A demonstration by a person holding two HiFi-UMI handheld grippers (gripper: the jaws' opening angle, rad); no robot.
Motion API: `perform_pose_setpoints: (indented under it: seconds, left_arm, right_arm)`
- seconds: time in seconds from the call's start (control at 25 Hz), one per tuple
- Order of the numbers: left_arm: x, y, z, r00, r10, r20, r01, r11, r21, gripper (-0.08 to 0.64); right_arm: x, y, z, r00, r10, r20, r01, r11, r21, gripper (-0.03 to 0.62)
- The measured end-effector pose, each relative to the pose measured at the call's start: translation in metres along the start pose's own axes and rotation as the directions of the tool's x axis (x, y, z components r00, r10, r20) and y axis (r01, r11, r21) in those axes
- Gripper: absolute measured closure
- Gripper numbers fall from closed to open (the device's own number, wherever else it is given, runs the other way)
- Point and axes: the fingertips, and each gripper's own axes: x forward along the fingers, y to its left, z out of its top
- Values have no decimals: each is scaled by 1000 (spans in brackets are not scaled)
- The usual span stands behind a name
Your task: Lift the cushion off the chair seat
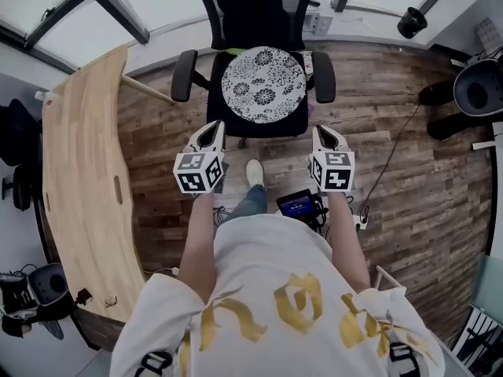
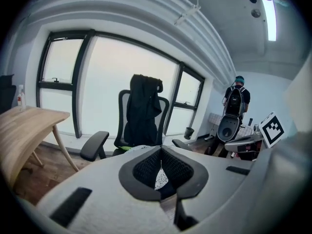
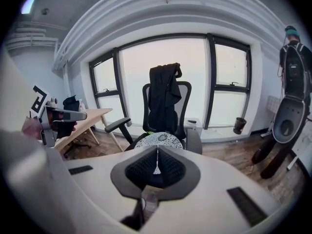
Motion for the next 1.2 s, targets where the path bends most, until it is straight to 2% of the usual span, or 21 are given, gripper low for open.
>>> perform_pose_setpoints:
  seconds: [0.2,0.4,0.72,1.0,1.2]
  left_arm:
    - [51,40,33,1000,-8,6,8,1000,-18,549]
    - [95,80,58,1000,14,11,-15,999,44,549]
    - [154,115,82,999,-39,4,39,998,41,549]
    - [163,135,70,1000,-21,-19,22,999,28,549]
    - [159,141,77,1000,-13,-5,13,999,33,549]
  right_arm:
    - [50,-13,27,999,-35,-34,35,999,17,580]
    - [98,-6,50,997,-42,-72,42,999,5,580]
    - [151,-7,72,991,-69,-111,70,998,6,580]
    - [156,-11,75,989,-91,-119,95,995,26,580]
    - [164,-10,82,992,-78,-102,84,995,54,580]
